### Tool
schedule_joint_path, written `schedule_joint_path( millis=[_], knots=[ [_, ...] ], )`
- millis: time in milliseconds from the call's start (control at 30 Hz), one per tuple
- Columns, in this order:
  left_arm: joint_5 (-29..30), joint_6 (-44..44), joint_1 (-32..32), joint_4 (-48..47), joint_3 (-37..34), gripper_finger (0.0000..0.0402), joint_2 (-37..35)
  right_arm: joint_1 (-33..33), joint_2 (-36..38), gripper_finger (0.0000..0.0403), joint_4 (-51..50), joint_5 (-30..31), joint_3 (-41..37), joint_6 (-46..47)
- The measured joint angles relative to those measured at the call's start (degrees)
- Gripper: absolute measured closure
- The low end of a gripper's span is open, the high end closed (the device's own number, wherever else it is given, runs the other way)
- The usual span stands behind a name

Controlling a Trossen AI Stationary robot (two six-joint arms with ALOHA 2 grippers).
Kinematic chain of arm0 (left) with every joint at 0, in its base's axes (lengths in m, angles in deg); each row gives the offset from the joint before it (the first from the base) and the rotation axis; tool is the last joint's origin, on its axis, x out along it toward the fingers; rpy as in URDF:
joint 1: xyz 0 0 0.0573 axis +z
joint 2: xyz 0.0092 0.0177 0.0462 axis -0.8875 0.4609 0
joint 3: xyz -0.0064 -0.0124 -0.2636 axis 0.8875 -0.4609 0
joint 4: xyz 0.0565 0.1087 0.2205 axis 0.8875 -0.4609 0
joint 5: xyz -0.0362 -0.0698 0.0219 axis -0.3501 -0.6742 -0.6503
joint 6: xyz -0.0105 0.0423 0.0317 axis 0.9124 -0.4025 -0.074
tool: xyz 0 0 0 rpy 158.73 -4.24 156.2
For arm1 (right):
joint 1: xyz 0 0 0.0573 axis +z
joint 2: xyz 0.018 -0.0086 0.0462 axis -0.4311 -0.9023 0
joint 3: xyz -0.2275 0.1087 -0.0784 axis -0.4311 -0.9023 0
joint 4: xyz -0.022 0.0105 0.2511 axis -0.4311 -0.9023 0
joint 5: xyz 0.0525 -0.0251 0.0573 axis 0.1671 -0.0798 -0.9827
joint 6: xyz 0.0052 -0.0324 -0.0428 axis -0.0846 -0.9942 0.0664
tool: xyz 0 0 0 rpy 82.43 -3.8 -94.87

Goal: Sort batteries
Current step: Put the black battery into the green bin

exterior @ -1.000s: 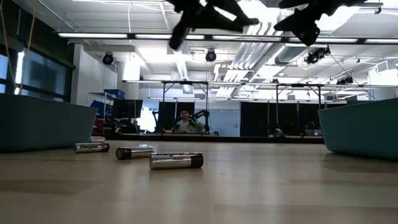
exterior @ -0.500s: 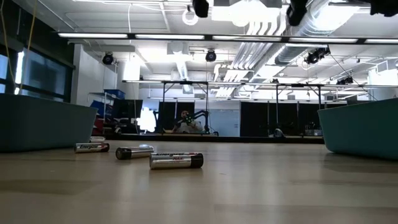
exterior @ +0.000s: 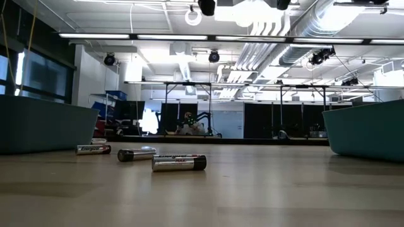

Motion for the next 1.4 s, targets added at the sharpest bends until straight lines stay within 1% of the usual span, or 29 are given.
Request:
schedule_joint_path(
  millis=[133,400,433,500,567,633,700,767,867,933,967,1033,1100,1167,1267,1400],
  knots=[
    [-0.15,0.39,0.00,-0.70,0.00,0.0361,0.00,0.00,-1.10,0.0247,0.03,0.00,0.49,0.52],
    [0.04,1.45,-0.13,-0.93,0.00,0.0359,0.00,-0.04,-1.59,0.0367,0.17,0.19,0.53,0.99],
    [0.24,1.77,-0.13,-1.25,0.00,0.0352,-0.01,-0.08,-1.57,0.0376,0.13,0.21,0.53,1.25],
    [0.31,2.23,-0.11,-1.99,0.00,0.0330,-0.04,-0.55,-0.99,0.0377,-1.14,0.09,0.53,2.72],
    [0.49,3.97,-0.07,-4.43,0.01,0.0301,-0.04,-1.69,0.65,0.0377,-5.72,-0.11,1.25,5.85],
    [0.48,6.26,-0.07,-7.27,0.00,0.0272,-0.02,-2.93,3.33,0.0377,-14.83,-0.26,3.68,7.68],
    [0.48,8.69,-0.07,-11.39,0.00,0.0248,-0.02,-4.12,5.80,0.0377,-28.52,-0.22,7.68,8.57],
    [0.10,11.58,-0.06,-16.94,0.01,0.0229,-0.02,-5.33,7.18,0.0377,-45.57,-0.22,12.39,9.86],
    [-1.63,15.66,-0.11,-23.54,0.00,0.0214,0.07,-6.57,7.29,0.0377,-71.42,-0.78,18.51,14.09],
    [-2.92,18.24,-0.13,-26.67,0.00,0.0211,0.07,-6.66,6.97,0.0377,-85.13,-3.01,19.42,18.00],
    [-3.30,19.03,-0.14,-27.72,0.00,0.0211,0.07,-6.24,6.90,0.0377,-90.22,-4.42,18.91,20.18],
    [-4.46,19.87,-0.15,-28.61,0.00,0.0210,0.07,-4.45,7.02,0.0377,-97.36,-7.46,15.66,24.52],
    [-4.88,19.95,-0.15,-28.75,0.00,0.0210,0.07,-2.37,7.77,0.0377,-99.76,-9.00,10.80,27.86],
    [-5.41,19.96,-0.15,-28.80,0.00,0.0210,0.07,-0.93,8.80,0.0377,-98.52,-10.77,5.04,31.33],
    [-5.89,19.98,-0.16,-28.57,0.00,0.0209,0.07,-0.50,9.87,0.0377,-93.57,-14.13,-3.03,36.09],
    [-5.90,19.96,-0.37,-28.53,0.00,0.0209,0.07,-0.76,9.74,0.0377,-84.44,-14.71,-10.14,40.60]
  ],
)
